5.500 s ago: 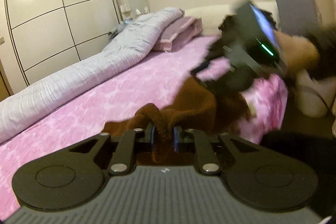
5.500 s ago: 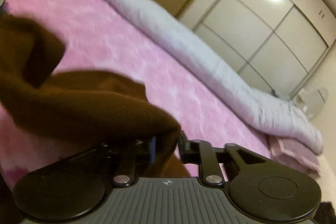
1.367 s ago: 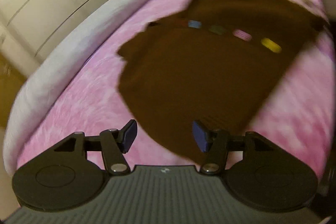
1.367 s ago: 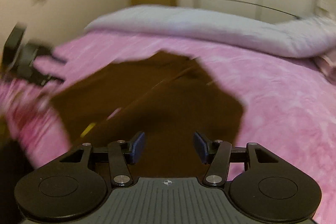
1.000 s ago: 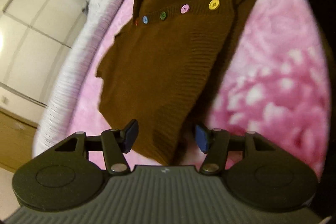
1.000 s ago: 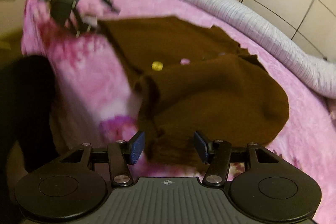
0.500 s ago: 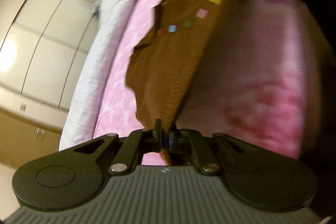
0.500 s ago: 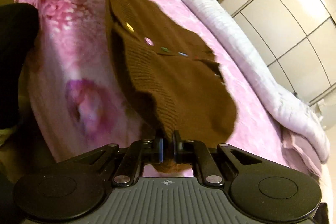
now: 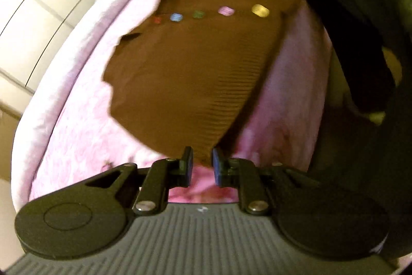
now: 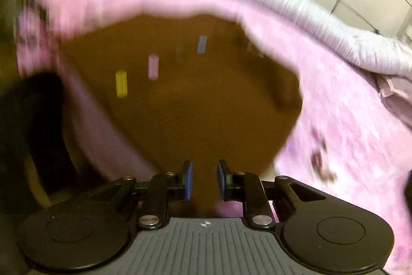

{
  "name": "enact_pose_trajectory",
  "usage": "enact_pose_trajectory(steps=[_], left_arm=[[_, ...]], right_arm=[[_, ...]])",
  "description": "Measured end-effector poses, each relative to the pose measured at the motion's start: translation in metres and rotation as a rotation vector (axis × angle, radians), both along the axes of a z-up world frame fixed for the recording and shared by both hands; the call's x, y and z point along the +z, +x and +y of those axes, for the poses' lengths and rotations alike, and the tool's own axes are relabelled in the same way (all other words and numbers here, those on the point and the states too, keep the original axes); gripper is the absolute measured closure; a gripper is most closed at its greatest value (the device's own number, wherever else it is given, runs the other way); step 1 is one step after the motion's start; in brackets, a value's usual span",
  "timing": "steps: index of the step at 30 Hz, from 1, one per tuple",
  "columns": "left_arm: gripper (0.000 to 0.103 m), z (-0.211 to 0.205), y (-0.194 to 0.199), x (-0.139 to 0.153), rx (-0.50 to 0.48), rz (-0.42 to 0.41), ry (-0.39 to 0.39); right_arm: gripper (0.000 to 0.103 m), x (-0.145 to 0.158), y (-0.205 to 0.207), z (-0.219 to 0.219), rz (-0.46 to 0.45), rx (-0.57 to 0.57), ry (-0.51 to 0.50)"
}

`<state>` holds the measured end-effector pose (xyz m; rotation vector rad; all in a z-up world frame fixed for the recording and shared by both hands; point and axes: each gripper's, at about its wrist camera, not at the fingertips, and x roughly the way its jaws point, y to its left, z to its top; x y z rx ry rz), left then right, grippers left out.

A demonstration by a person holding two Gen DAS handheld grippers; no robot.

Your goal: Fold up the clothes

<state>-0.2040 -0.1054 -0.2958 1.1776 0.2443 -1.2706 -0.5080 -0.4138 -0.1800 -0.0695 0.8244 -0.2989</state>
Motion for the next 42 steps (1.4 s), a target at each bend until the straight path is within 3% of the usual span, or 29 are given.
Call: enact_pose_trajectory(steps=[2,3,6,8,12,16,17,18,19,22,25,27,29,32,35,39,40,42], left_arm=[[0.086,-0.002,0.016,0.015,0.034,0.025,-0.052],[0.085,-0.004,0.020,0.022,0.054,0.035,-0.084],[0.085,-0.027,0.029,0.044,0.084,0.044,-0.151],[0.085,-0.034,0.042,0.054,0.096,0.047,-0.186],[0.082,-0.050,0.072,0.067,0.157,0.041,-0.244],[0.080,-0.075,0.091,0.052,0.168,0.052,-0.230],[0.080,-0.082,0.094,0.047,0.164,0.056,-0.222],[0.080,-0.088,0.096,0.041,0.160,0.059,-0.214],[0.080,-0.094,0.098,0.035,0.154,0.064,-0.211],[0.080,-0.113,0.102,0.022,0.135,0.094,-0.212],[0.080,-0.133,0.104,0.014,0.132,0.100,-0.227],[0.080,-0.140,0.103,0.013,0.137,0.113,-0.244],[0.080,-0.146,0.103,0.014,0.148,0.129,-0.256],[0.076,-0.147,0.103,0.013,0.180,0.140,-0.245],[0.075,-0.145,0.109,0.008,0.232,0.160,-0.215],[0.075,-0.140,0.121,-0.014,0.318,0.216,-0.081],[0.075,-0.137,0.122,-0.011,0.320,0.225,-0.081],[0.075,-0.132,0.126,-0.001,0.320,0.238,-0.089]], right_arm=[[0.081,0.017,0.016,-0.008,-0.096,0.005,-0.035],[0.074,0.019,0.029,-0.013,-0.117,0.013,-0.069],[0.060,0.013,0.083,-0.035,-0.141,0.064,-0.173],[0.059,0.006,0.121,-0.053,-0.145,0.105,-0.198],[0.059,-0.015,0.197,-0.098,-0.117,0.167,-0.188],[0.059,-0.054,0.254,-0.149,-0.038,0.165,-0.101],[0.063,-0.060,0.259,-0.163,-0.029,0.161,-0.047],[0.093,-0.063,0.263,-0.177,-0.027,0.162,0.020],[0.096,-0.060,0.262,-0.189,-0.040,0.160,0.051],[0.096,-0.034,0.258,-0.227,-0.097,0.117,-0.044],[0.095,-0.013,0.263,-0.281,-0.179,-0.031,-0.114],[0.076,-0.009,0.252,-0.291,-0.216,-0.107,-0.082],[0.073,-0.006,0.240,-0.300,-0.253,-0.183,-0.049],[0.057,0.000,0.224,-0.313,-0.309,-0.297,0.001],[0.053,-0.022,0.187,-0.292,-0.252,-0.296,0.088],[0.050,-0.071,0.142,-0.267,-0.118,-0.316,0.248],[0.050,-0.081,0.133,-0.263,-0.087,-0.324,0.276],[0.050,-0.079,0.115,-0.260,-0.121,-0.329,0.292]])
